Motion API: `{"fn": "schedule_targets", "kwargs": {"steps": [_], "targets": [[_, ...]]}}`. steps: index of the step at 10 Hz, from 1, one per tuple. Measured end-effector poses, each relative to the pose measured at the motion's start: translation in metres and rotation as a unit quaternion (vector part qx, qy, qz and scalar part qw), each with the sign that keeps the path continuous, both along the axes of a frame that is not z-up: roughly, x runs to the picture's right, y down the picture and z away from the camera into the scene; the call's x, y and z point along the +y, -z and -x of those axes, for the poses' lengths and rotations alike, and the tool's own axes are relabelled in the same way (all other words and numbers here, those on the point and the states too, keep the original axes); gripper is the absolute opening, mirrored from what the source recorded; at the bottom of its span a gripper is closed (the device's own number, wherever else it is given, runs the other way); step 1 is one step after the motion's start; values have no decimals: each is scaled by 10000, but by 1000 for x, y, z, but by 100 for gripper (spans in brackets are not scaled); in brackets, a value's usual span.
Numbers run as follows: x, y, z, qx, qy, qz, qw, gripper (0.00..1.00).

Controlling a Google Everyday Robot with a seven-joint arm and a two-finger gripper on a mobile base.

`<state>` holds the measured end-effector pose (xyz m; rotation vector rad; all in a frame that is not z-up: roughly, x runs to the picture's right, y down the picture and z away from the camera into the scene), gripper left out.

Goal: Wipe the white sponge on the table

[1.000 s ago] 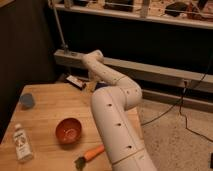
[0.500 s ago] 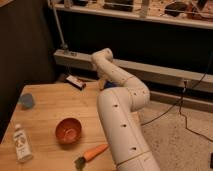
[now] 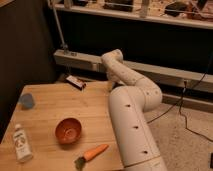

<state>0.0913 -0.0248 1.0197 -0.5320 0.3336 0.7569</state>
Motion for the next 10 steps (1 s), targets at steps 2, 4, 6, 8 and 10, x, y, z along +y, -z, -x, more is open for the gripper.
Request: {"fn": "schedule_targets", "kwargs": {"steps": [2,4,6,8,10], "targets": [[16,16,-28,120,-161,119,9997,22],[31,30,-41,99,-382,266,9989,22],[49,47,-32,-194,-689,492,9962,22],[62,62,-17,-506,-676,670,9942,22],[75,71,-16,-626,-593,782,9932,22]]}}
